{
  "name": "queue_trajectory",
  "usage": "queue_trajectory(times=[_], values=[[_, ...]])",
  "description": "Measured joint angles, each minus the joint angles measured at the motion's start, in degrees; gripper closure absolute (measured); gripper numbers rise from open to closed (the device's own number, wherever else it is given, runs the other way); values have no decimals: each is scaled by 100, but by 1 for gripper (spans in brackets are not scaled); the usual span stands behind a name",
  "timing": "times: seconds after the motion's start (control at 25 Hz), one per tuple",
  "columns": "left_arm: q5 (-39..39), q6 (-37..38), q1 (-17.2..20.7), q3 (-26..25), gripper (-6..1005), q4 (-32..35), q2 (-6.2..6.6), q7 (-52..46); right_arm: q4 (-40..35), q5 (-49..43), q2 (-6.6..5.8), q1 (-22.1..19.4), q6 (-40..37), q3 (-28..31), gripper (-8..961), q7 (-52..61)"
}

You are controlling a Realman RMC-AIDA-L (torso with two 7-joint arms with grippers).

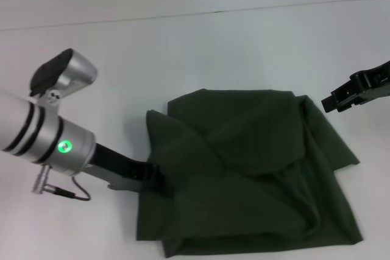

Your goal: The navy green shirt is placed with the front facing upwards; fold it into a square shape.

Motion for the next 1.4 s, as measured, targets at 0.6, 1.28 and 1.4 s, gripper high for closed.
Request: queue_trajectory(times=[0.6, 1.28, 1.4], values=[[43, 183, 716, -87, 897, 666, 430, -376, 0, -4, 1, 18, -17, 0, 586, 14], [61, 680, 1310, -714, 856, 1306, 516, -232, 0, -10, 1, 60, 1, -1, 586, 16], [27, 845, 1249, -842, 836, 1274, 499, -48, 0, -5, 0, 62, 2, -7, 585, 13]])
